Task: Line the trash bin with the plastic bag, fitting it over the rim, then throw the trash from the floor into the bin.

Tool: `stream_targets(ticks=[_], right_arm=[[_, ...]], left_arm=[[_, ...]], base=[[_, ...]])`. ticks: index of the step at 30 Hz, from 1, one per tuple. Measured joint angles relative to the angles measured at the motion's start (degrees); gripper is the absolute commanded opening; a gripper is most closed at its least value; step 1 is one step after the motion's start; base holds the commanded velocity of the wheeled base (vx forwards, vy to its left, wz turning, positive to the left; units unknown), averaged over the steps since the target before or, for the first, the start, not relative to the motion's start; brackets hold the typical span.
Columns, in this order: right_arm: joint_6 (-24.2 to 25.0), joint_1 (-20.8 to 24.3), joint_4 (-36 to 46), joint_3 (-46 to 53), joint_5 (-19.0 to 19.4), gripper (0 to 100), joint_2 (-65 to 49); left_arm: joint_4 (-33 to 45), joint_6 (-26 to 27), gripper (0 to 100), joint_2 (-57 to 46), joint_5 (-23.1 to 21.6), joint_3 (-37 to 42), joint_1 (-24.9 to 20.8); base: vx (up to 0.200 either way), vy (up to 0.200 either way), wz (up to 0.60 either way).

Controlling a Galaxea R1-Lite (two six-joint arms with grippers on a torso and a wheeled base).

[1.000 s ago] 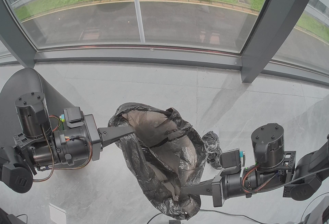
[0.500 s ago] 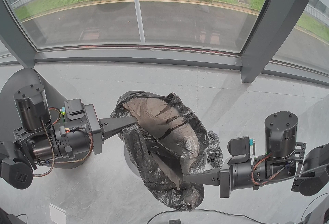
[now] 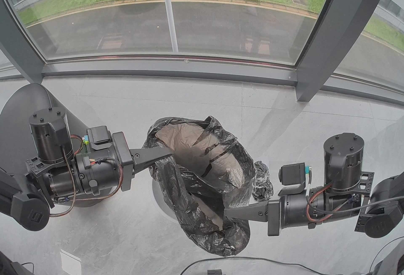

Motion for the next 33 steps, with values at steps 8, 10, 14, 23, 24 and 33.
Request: stream_targets(ticks=[8,10,14,23,24,33], right_arm=[[-2.3,-2.3,-0.5,-5.2,-0.2,0,6.9],[-3.2,-2.8,-0.5,-7.0,-0.2,0,9.0],[-4.8,-3.4,-0.5,-11.4,-0.4,0,13.1],[-6.3,-3.8,-0.5,-20.0,-0.5,0,20.4],[-6.7,-3.9,-0.5,-21.1,-0.5,0,21.2],[-7.8,-4.5,-0.4,-24.9,-0.5,0,25.3]], left_arm=[[-6.4,0.0,0,4.1,0.0,-0.2,1.0],[-7.4,0.0,0,5.2,0.0,-0.3,1.5],[-8.3,0.0,0,7.2,0.0,-0.7,2.3],[-8.6,0.2,0,10.1,-0.1,-1.9,4.2],[-8.6,0.2,0,10.3,-0.1,-2.0,4.4],[-8.6,0.2,0,11.6,-0.2,-2.3,5.3]], base=[[0.000,0.000,0.00],[0.000,0.000,0.00],[0.000,0.000,0.00],[0.000,0.000,0.00],[0.000,0.000,0.00],[0.000,0.000,0.00]])
